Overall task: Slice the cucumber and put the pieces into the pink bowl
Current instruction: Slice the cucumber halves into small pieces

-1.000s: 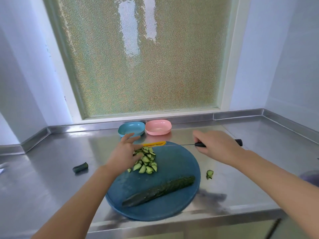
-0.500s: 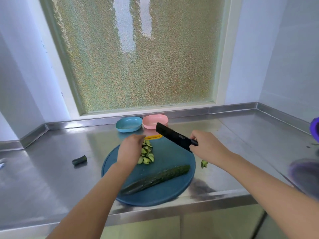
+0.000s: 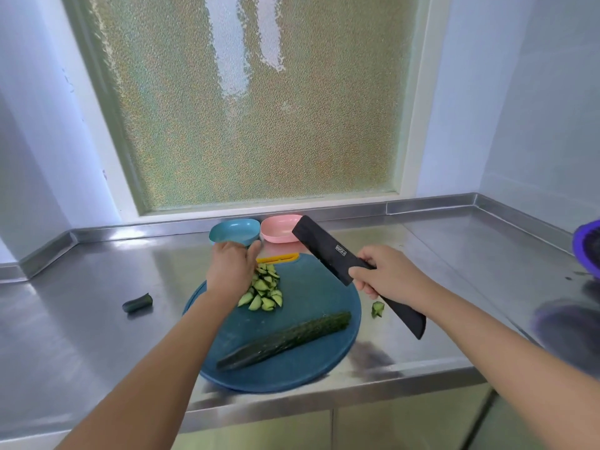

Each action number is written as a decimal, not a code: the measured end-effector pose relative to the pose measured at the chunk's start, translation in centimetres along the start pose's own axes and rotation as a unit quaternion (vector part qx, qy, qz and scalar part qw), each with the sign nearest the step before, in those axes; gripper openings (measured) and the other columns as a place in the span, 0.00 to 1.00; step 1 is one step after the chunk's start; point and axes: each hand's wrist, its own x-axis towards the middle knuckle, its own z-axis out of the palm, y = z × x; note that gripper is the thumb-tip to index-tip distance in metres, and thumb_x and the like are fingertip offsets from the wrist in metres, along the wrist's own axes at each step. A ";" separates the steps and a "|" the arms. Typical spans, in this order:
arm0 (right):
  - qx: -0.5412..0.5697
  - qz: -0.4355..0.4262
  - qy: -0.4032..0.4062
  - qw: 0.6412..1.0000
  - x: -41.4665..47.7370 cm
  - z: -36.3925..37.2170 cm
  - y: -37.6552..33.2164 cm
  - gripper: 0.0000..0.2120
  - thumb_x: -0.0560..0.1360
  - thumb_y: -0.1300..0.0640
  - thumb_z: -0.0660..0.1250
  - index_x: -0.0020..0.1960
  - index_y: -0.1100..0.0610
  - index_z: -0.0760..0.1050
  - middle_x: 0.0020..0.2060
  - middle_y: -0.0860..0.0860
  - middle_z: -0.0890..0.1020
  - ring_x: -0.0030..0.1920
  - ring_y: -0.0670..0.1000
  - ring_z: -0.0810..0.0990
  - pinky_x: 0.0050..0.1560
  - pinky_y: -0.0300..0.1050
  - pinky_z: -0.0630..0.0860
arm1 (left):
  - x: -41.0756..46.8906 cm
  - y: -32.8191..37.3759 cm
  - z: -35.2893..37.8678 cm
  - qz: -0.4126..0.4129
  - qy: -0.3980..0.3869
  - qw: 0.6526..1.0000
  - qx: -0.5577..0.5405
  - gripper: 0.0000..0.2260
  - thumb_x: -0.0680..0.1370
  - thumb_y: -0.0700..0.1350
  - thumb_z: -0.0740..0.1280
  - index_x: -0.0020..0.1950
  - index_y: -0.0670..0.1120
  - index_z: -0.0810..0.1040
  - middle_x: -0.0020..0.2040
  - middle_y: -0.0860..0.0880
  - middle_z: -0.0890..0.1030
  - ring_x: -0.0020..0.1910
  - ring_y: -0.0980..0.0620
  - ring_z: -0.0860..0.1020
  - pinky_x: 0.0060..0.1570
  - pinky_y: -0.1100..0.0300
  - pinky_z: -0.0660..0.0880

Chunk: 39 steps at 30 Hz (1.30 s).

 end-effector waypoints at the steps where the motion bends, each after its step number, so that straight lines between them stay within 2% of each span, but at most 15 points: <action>1: 0.012 -0.004 -0.005 1.000 -0.4 -0.1 -0.1 0.06 0.79 0.60 0.60 0.44 0.59 0.72 0.28 0.48 0.80 0.25 0.49 0.76 0.34 0.45 0.77 | -0.1 0.2 0.1 0.005 -0.017 0.999 0.051 0.23 0.83 0.52 0.51 0.53 0.40 0.82 0.63 0.37 0.75 0.67 0.40 0.65 0.68 0.53 0.55; 2: 0.021 -0.002 -0.009 1.000 -0.7 0.0 -0.1 0.06 0.80 0.59 0.59 0.45 0.59 0.71 0.28 0.51 0.79 0.23 0.49 0.75 0.30 0.44 0.76 | -0.3 0.4 0.2 0.011 -0.034 0.996 0.087 0.23 0.82 0.54 0.49 0.62 0.43 0.78 0.69 0.37 0.68 0.72 0.40 0.59 0.71 0.51 0.50; 4: -0.018 0.006 -0.011 1.000 -1.2 -0.2 -0.2 0.05 0.82 0.56 0.56 0.50 0.57 0.68 0.31 0.54 0.78 0.21 0.48 0.74 0.26 0.41 0.74 | -1.2 1.2 0.1 0.035 -0.051 0.995 0.074 0.24 0.81 0.58 0.50 0.71 0.46 0.68 0.75 0.39 0.58 0.75 0.42 0.53 0.73 0.51 0.47; 7: -0.120 0.018 -0.019 0.992 -1.6 -0.3 -0.1 0.08 0.82 0.56 0.54 0.60 0.54 0.66 0.36 0.52 0.76 0.27 0.48 0.73 0.29 0.44 0.75 | -4.0 3.3 -0.1 0.137 -0.110 0.984 0.007 0.27 0.78 0.61 0.56 0.71 0.46 0.66 0.72 0.45 0.63 0.69 0.46 0.65 0.69 0.54 0.59; 9: -0.145 0.015 -0.047 0.988 -1.9 -0.3 0.0 0.19 0.81 0.58 0.55 0.71 0.51 0.58 0.38 0.49 0.75 0.29 0.47 0.74 0.31 0.43 0.75 | -6.6 5.0 0.1 0.202 -0.165 0.965 0.034 0.28 0.77 0.62 0.59 0.72 0.49 0.64 0.68 0.49 0.69 0.65 0.50 0.70 0.63 0.55 0.67; 11: -0.158 0.004 -0.083 0.984 -2.4 -0.1 0.0 0.29 0.81 0.58 0.55 0.77 0.47 0.47 0.38 0.47 0.75 0.31 0.48 0.76 0.34 0.42 0.76 | -8.3 5.9 0.9 0.236 -0.191 0.951 0.062 0.27 0.77 0.59 0.61 0.72 0.50 0.63 0.65 0.51 0.72 0.62 0.51 0.72 0.59 0.57 0.70; 13: -0.160 -0.004 -0.089 0.983 -3.0 -0.1 -0.1 0.30 0.82 0.56 0.54 0.77 0.42 0.42 0.38 0.46 0.74 0.31 0.50 0.78 0.41 0.45 0.79 | -8.4 6.1 1.5 0.239 -0.186 0.952 0.051 0.24 0.77 0.56 0.62 0.71 0.50 0.64 0.62 0.51 0.75 0.60 0.51 0.73 0.58 0.58 0.71; 14: -0.164 -0.008 -0.083 0.983 -3.2 0.0 -0.1 0.30 0.83 0.56 0.53 0.77 0.40 0.41 0.37 0.46 0.73 0.31 0.50 0.78 0.42 0.45 0.80 | -8.1 6.1 1.6 0.229 -0.185 0.955 0.034 0.23 0.78 0.55 0.62 0.70 0.50 0.65 0.62 0.50 0.75 0.59 0.51 0.73 0.57 0.57 0.71; 16: -0.187 -0.016 -0.071 0.980 -3.5 0.1 0.0 0.29 0.83 0.55 0.52 0.77 0.40 0.41 0.36 0.48 0.73 0.30 0.47 0.75 0.37 0.43 0.79 | -7.4 6.0 1.8 0.213 -0.180 0.960 0.009 0.20 0.78 0.52 0.62 0.69 0.51 0.66 0.60 0.50 0.76 0.59 0.50 0.74 0.56 0.55 0.72; 18: -0.204 -0.021 -0.066 0.976 -3.7 0.6 0.2 0.29 0.83 0.55 0.52 0.78 0.42 0.42 0.34 0.48 0.72 0.30 0.45 0.71 0.31 0.38 0.70 | -6.9 6.1 2.1 0.193 -0.169 0.967 -0.001 0.18 0.78 0.51 0.62 0.68 0.52 0.67 0.58 0.49 0.75 0.57 0.49 0.74 0.54 0.53 0.73; 20: -0.209 -0.018 -0.064 0.976 -4.0 1.0 0.4 0.28 0.83 0.55 0.51 0.78 0.44 0.45 0.33 0.46 0.70 0.30 0.44 0.69 0.29 0.36 0.64 | -6.7 6.3 2.8 0.171 -0.161 0.972 0.001 0.18 0.79 0.50 0.61 0.68 0.53 0.68 0.58 0.49 0.74 0.57 0.49 0.74 0.53 0.53 0.73; 25: -0.192 -0.009 -0.056 0.980 -4.4 1.5 1.3 0.24 0.83 0.56 0.51 0.77 0.42 0.52 0.31 0.46 0.70 0.28 0.43 0.67 0.29 0.37 0.64 | -7.2 7.5 4.7 0.136 -0.131 0.982 -0.026 0.21 0.76 0.42 0.59 0.70 0.51 0.67 0.61 0.47 0.73 0.60 0.47 0.70 0.57 0.54 0.70; 32: -0.207 -0.025 -0.038 0.977 -4.5 2.1 1.9 0.25 0.83 0.55 0.51 0.76 0.39 0.50 0.30 0.46 0.70 0.28 0.45 0.67 0.31 0.39 0.65 | -7.5 7.2 5.8 0.135 -0.064 0.989 -0.016 0.16 0.81 0.48 0.55 0.69 0.54 0.67 0.59 0.51 0.73 0.57 0.49 0.72 0.51 0.56 0.70; 36: -0.191 -0.029 -0.031 0.981 -4.1 1.8 2.0 0.25 0.83 0.54 0.52 0.76 0.38 0.51 0.31 0.47 0.72 0.28 0.45 0.68 0.33 0.40 0.66 | -7.5 7.4 5.9 0.127 -0.060 0.990 -0.015 0.14 0.81 0.48 0.55 0.66 0.53 0.68 0.58 0.50 0.73 0.56 0.49 0.72 0.50 0.56 0.70; 39: -0.203 -0.030 -0.041 0.978 -4.0 1.7 1.9 0.25 0.83 0.54 0.51 0.76 0.38 0.50 0.30 0.47 0.70 0.27 0.44 0.67 0.31 0.37 0.65 | -7.5 7.4 5.9 0.126 -0.061 0.990 -0.015 0.15 0.81 0.48 0.55 0.67 0.53 0.67 0.59 0.50 0.73 0.56 0.49 0.72 0.50 0.57 0.68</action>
